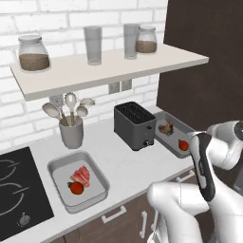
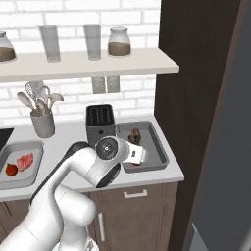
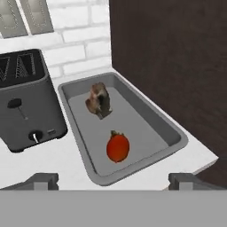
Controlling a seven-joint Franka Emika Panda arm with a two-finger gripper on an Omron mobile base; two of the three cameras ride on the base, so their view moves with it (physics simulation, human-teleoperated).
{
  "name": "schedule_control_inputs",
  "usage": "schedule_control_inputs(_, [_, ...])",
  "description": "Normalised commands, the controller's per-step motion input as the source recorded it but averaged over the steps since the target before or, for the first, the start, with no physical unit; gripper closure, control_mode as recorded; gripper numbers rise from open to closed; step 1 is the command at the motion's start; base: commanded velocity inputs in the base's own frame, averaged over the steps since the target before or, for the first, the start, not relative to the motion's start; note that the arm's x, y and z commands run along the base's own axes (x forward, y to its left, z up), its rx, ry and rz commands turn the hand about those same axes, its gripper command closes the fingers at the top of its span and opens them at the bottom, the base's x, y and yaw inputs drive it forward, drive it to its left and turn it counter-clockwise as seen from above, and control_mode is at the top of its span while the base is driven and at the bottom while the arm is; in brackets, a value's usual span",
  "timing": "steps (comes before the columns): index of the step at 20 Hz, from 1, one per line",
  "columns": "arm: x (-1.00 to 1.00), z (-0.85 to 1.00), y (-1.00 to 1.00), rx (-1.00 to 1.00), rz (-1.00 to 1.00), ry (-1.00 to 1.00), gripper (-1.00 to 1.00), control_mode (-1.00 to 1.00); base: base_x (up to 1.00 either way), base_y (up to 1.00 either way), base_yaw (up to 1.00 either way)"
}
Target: Place one tomato and one steak in each tupperware on the nearby counter, to pack two identical lunches.
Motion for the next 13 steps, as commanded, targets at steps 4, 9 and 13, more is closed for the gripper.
schedule_control_inputs(4, [-0.89, 0.28, -0.08, 0.0, -0.02, -0.3, -1.0, -1.0, 0.0, 0.0, 0.0])
schedule_control_inputs(9, [-1.0, 0.17, -0.29, 0.0, -0.06, -0.21, -1.0, -1.0, 0.0, 0.0, 0.0])
schedule_control_inputs(13, [-0.64, 0.31, -0.03, 0.0, 0.0, -0.2, -1.0, -1.0, 0.0, 0.0, 0.0])
